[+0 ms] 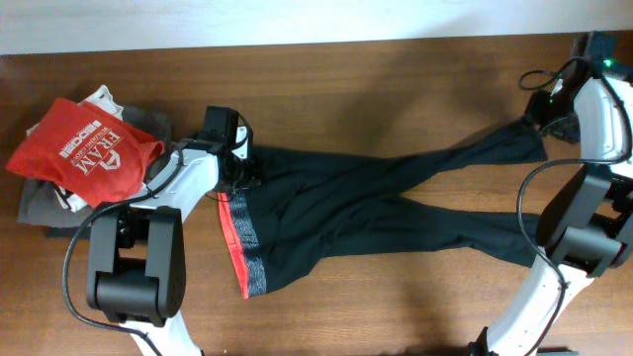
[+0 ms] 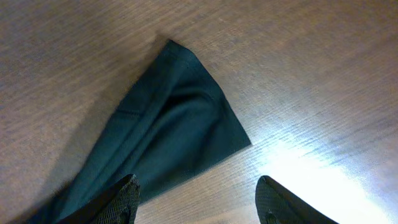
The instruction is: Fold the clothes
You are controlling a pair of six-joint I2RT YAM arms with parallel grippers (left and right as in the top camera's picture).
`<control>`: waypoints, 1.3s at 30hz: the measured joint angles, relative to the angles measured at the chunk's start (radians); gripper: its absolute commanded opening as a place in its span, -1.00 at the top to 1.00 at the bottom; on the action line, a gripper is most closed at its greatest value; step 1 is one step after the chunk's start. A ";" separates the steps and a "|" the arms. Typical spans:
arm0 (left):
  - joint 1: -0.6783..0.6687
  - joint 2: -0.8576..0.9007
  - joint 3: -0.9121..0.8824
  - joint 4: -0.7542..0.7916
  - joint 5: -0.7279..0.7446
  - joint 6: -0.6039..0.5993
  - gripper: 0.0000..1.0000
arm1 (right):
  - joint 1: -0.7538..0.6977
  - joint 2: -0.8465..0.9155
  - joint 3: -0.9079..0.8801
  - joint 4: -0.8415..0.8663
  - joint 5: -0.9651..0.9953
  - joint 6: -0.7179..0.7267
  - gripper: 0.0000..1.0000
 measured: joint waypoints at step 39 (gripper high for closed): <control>0.000 0.000 0.000 0.000 0.000 0.000 -0.22 | 0.027 0.182 -0.022 0.265 -0.122 0.064 0.83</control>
